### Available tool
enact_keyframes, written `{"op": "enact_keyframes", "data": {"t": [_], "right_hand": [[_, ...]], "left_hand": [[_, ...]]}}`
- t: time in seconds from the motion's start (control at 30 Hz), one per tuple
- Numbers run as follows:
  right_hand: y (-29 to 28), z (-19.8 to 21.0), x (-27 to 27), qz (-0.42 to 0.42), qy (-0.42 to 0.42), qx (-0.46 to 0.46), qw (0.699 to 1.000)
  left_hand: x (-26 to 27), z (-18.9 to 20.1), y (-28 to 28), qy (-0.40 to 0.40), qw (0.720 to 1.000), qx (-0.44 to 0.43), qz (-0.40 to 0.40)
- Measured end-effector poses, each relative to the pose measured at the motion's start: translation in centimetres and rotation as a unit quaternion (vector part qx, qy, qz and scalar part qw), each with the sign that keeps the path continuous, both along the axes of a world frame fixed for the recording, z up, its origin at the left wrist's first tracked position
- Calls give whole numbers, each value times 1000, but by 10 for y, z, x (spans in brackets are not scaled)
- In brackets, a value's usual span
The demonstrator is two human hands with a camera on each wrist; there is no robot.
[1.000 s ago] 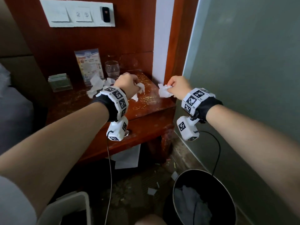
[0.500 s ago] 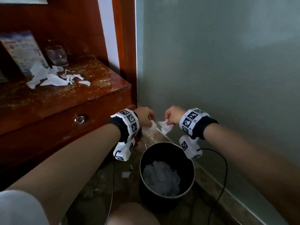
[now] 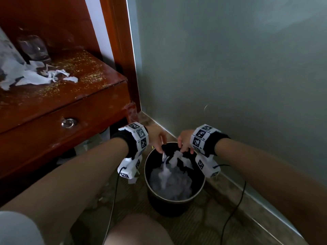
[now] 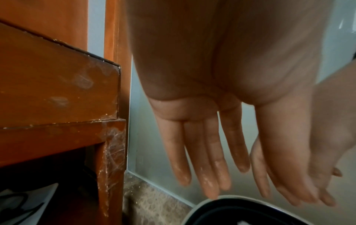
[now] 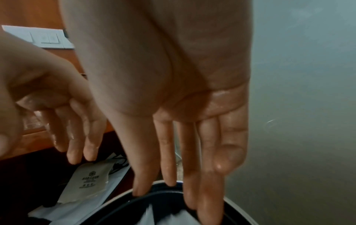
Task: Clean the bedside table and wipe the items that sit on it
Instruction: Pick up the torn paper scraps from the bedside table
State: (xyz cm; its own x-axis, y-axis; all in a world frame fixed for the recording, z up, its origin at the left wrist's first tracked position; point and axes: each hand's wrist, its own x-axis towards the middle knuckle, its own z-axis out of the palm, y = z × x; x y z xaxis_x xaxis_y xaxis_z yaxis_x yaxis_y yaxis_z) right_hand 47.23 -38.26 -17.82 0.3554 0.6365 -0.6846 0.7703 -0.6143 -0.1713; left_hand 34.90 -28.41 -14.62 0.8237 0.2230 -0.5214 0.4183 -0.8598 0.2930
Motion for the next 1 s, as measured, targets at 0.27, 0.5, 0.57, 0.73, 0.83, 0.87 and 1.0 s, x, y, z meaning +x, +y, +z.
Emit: {"op": "enact_keyframes", "data": {"t": [0.27,0.5,0.57,0.73,0.83,0.87,1.0], "right_hand": [[53,54,-8,-7,-65,184,981],[164,122,-49,-39,-67,424,902],[184,131,-60,-26,-48,449,892],[261,142,-107,61,-25,410,910],[302,143,-136,117,-41,371,921],[312,141,-140,132,-49,357,923],[348,133,-151,212,-79,329,917]], "left_hand": [[-22,33,56,-143,983,71,94],[-82,89,131,-322,894,119,288],[-96,98,146,-352,867,119,333],[-161,114,211,-291,835,145,444],[-201,118,245,-213,833,144,490],[-210,118,254,-191,834,148,496],[-227,118,281,-140,856,186,461]]}}
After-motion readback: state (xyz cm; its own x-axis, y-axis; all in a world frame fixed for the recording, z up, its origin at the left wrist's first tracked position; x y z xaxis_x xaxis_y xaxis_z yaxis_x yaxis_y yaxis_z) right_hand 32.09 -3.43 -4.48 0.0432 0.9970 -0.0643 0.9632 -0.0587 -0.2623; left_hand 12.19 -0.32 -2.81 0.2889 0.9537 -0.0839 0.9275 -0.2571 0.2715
